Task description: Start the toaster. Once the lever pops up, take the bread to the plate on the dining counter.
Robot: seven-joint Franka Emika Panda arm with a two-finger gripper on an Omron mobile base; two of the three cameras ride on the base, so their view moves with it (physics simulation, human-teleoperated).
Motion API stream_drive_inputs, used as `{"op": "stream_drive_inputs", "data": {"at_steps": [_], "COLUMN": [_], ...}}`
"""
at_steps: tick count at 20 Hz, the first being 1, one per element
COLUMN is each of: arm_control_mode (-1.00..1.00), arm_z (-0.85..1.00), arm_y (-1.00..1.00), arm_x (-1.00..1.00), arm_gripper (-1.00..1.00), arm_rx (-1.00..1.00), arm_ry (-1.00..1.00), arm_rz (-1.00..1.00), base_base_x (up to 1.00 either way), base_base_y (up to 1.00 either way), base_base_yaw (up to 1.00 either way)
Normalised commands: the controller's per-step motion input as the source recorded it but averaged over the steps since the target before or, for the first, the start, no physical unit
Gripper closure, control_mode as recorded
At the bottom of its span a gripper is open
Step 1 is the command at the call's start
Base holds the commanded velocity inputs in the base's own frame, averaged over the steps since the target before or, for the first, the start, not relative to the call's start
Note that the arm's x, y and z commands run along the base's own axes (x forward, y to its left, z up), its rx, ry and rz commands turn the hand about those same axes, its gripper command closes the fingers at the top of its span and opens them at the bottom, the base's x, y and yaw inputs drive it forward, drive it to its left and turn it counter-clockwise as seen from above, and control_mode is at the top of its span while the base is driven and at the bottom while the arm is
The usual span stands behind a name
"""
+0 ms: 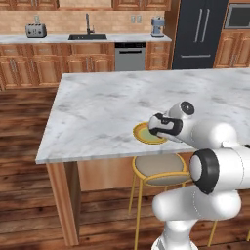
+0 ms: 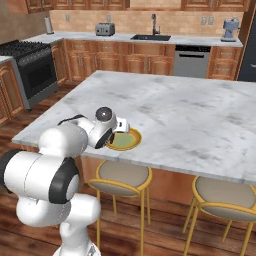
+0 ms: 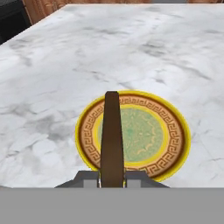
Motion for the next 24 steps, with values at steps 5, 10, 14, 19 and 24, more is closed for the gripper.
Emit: {"op": "stream_drive_inputs", "data": {"at_steps": [5, 10, 14, 19, 24], "arm_control_mode": [-1.0, -1.0, -1.0, -1.0, -1.0], "arm_z": [-0.11, -0.16, -0.14, -0.05, 0.0], "arm_y": [0.0, 0.0, 0.0, 0.0, 0.0], "arm_x": [0.14, 0.01, 0.01, 0.12, 0.24], "arm_gripper": [1.0, 1.0, 1.0, 1.0, 1.0], "arm_rx": [0.0, 0.0, 0.0, 0.0, 0.0], "arm_ry": [0.0, 0.0, 0.0, 0.0, 0.0], "arm_rz": [0.0, 0.0, 0.0, 0.0, 0.0], "base_base_x": [0.0, 0.0, 0.0, 0.0, 0.0], "base_base_y": [0.0, 0.0, 0.0, 0.0, 0.0], "base_base_yaw": [0.0, 0.0, 0.0, 0.0, 0.0]}}
